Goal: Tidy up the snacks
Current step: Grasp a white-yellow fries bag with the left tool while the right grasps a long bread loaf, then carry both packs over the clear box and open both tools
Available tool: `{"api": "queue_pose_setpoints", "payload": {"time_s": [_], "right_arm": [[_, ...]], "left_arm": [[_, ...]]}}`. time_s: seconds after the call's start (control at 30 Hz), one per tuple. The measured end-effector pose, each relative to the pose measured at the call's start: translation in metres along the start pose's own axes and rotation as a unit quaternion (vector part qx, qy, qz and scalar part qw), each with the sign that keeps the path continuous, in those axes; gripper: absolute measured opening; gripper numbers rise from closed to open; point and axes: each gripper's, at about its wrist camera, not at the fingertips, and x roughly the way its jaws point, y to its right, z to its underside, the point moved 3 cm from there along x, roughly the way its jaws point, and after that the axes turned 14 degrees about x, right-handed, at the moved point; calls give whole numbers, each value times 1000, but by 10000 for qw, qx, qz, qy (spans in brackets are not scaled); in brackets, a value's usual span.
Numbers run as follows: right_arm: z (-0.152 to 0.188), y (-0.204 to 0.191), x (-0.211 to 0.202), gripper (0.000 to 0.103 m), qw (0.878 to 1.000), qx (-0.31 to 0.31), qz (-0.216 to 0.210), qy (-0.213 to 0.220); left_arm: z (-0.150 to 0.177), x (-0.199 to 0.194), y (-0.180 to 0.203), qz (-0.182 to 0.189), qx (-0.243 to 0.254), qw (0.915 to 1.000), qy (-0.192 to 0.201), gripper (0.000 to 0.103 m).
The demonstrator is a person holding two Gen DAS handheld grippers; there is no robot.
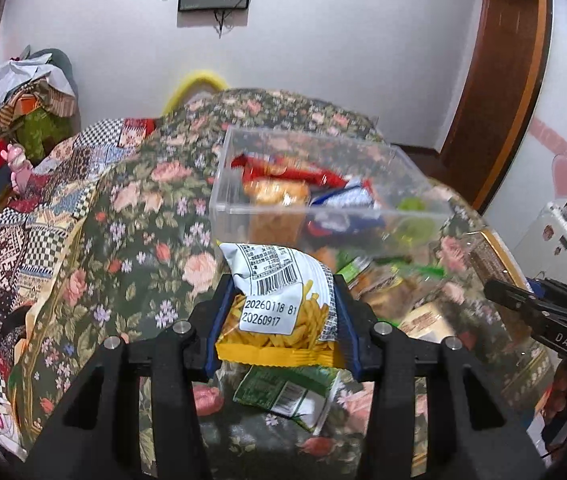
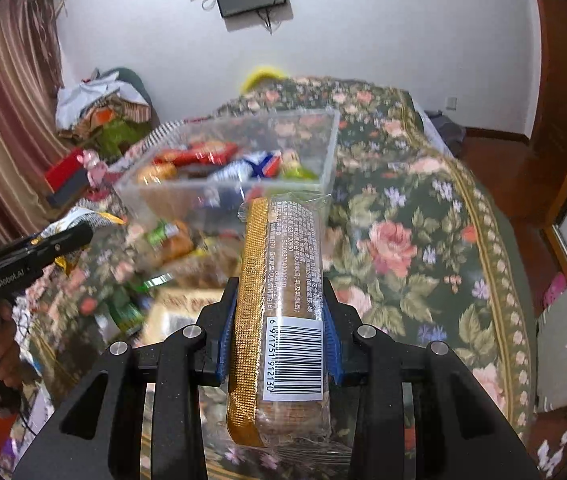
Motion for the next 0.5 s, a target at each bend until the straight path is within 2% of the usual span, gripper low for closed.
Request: {"api": "queue_pose_setpoints", "payload": {"time_s": [0.37, 0.5], "right_arm": [[-44, -31, -10, 33, 9977, -208, -251, 587], [-60, -37, -4, 33, 9970, -235, -305, 664]], "left_arm": [[-43, -14, -2, -5, 59, 9989, 469, 46], [-60, -9, -3, -49, 112, 9982, 584, 46]]}}
